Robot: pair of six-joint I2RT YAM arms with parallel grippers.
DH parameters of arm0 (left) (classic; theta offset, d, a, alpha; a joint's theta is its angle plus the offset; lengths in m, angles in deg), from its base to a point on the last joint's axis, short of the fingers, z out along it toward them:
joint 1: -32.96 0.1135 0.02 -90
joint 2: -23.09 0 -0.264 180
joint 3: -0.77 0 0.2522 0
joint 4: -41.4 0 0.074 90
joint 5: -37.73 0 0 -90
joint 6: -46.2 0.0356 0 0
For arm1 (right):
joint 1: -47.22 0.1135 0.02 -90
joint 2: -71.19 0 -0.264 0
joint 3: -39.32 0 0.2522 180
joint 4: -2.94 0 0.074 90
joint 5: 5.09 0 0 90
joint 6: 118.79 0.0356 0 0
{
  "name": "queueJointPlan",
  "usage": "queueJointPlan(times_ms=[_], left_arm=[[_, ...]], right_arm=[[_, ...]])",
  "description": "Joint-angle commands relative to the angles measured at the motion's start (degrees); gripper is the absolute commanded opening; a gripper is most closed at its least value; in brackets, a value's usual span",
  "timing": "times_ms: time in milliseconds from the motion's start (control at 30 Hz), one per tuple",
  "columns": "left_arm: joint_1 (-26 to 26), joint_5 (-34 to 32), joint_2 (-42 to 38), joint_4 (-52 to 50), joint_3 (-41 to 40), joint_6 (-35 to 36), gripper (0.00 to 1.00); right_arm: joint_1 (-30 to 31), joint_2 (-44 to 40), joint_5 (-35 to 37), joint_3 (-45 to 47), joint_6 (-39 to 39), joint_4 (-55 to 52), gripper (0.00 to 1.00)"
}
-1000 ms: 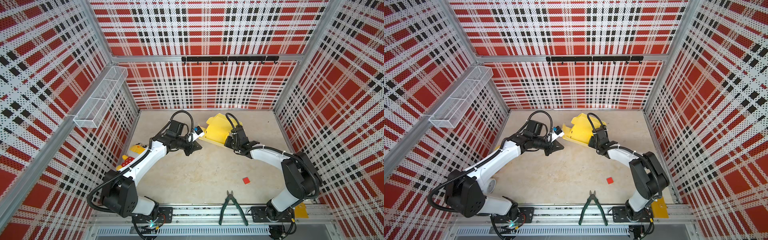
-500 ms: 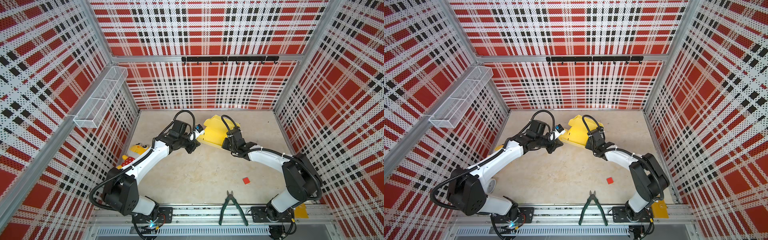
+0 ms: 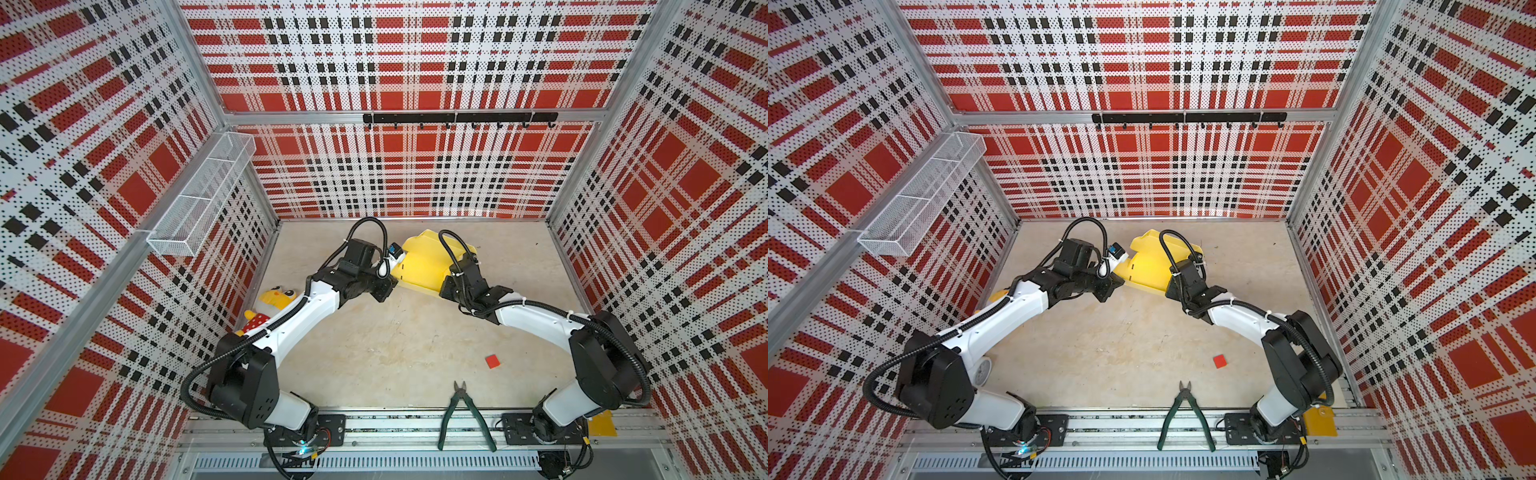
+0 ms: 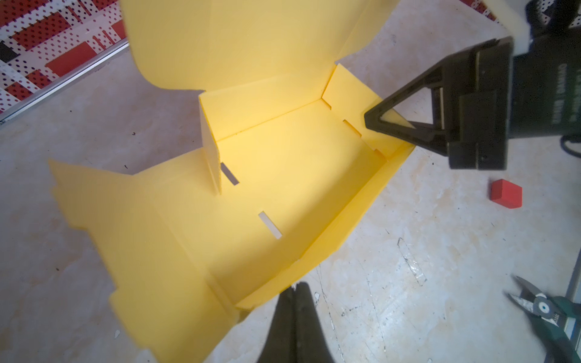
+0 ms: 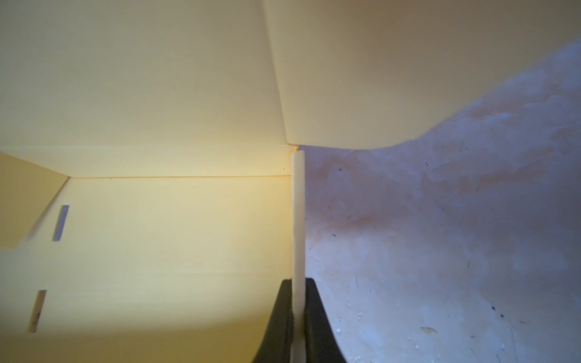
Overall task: Assemble paper box
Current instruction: First fold the bottom flaps of a flat cardboard box at the center of the table.
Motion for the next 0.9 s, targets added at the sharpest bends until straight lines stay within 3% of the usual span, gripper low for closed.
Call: queueJointPlan(times_ms=[0,133,333,867], left_arm=[[1.2,-1.9,0.1,2.1,-0.3,-2.1,0.00],[1.8,-3.2,-0.3,2.9,-1.1,-2.4,0.00],[2.0,3.8,-0.5,3.8,-1.3,-3.4,0.00],[1.1,7.3,-0.2,4.7,-2.6,-2.8,0.00]], right_arm=[[0.7,-1.0,0.3,-1.1,0.2,3.8,0.00],[2.2,-1.8,0.3,-0.3,-2.1,7.1,0.00],[3.6,-1.6,-0.8,0.3,-3.0,9.2,0.00],[4.9,0.5,-1.5,-0.1,-5.4,12.5,0.00]])
